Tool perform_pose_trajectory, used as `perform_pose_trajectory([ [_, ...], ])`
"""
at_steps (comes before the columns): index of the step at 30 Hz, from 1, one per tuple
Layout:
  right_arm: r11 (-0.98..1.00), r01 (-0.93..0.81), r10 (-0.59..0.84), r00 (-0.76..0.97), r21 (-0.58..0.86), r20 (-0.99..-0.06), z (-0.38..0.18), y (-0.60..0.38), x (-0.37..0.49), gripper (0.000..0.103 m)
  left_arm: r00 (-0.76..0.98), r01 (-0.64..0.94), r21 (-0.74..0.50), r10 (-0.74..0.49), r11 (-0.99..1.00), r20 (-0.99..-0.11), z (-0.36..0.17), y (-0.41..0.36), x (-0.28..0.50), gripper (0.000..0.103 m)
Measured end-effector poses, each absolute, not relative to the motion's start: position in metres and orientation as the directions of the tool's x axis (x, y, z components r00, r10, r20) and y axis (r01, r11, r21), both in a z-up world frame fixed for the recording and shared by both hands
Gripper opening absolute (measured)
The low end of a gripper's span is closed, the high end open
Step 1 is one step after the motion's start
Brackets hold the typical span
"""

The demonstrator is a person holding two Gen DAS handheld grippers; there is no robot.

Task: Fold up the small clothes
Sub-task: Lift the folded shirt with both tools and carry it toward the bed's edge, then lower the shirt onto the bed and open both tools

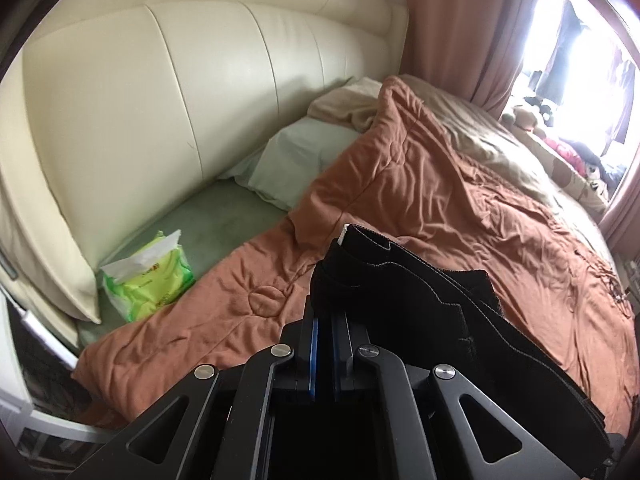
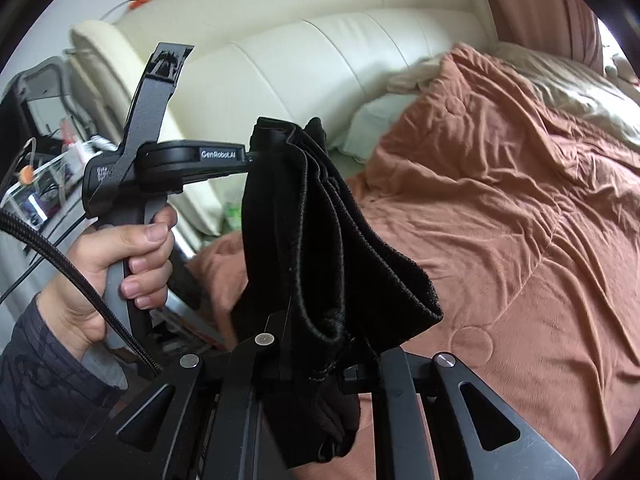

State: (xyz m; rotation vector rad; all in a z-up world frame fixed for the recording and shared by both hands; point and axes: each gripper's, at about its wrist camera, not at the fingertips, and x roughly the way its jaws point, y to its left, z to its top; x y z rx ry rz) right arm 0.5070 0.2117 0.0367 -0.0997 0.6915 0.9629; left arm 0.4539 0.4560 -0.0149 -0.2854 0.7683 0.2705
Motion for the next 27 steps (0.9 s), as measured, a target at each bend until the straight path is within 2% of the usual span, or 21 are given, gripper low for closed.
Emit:
perform_pose_trajectory([
  [8,0.606,-0.752,0.706,0.360,0.257,-0.610,-0.002,0.238,0.584,0.008,0.631,-0.389,-0.124,0.165,0.913,-0.758,-0.060,0.473,0.494,0.005],
  [10,0.680,-0.700,0.637,0.418,0.218,-0.648,-0.011,0.243,0.606,0.010,0.627,-0.391,-0.102,0.183,0.915,-0.757,-0.065,0.472,0.501,0.008],
  [11,0.697,-0.680,0.621,0.414,0.227,-0.665,-0.015,0.243,0.613,0.012,0.614,-0.401,-0.082,0.201,0.912,-0.764,-0.068,0.471,0.505,0.013],
  [12,0.711,-0.660,0.606,0.401,0.242,-0.687,-0.021,0.244,0.623,0.024,0.585,-0.418,-0.053,0.224,0.907,-0.779,-0.071,0.471,0.507,0.019],
  [13,0.727,-0.651,0.588,0.422,0.221,-0.690,-0.022,0.243,0.627,0.050,0.557,-0.433,-0.031,0.240,0.901,-0.795,-0.075,0.472,0.511,0.037],
  [14,0.738,-0.643,0.580,0.449,0.205,-0.680,-0.022,0.239,0.628,0.066,0.543,-0.439,-0.025,0.244,0.898,-0.803,-0.077,0.472,0.511,0.050],
  [15,0.741,-0.638,0.582,0.459,0.207,-0.671,-0.021,0.236,0.629,0.084,0.545,-0.439,-0.025,0.244,0.898,-0.802,-0.077,0.472,0.509,0.051],
  [18,0.732,-0.632,0.607,0.436,0.254,-0.665,-0.022,0.221,0.630,0.084,0.554,-0.434,-0.027,0.243,0.901,-0.796,-0.073,0.471,0.501,0.052],
  [22,0.744,-0.621,0.589,0.434,0.248,-0.681,-0.024,0.204,0.631,0.084,0.550,-0.432,-0.051,0.219,0.900,-0.806,-0.070,0.465,0.489,0.055],
  [26,0.734,-0.635,0.584,0.407,0.243,-0.702,-0.019,0.190,0.626,0.084,0.566,-0.418,-0.038,0.228,0.908,-0.792,-0.061,0.449,0.470,0.073],
  [27,0.730,-0.640,0.584,0.400,0.241,-0.706,-0.016,0.186,0.621,0.084,0.572,-0.414,-0.037,0.228,0.910,-0.788,-0.058,0.445,0.465,0.074],
])
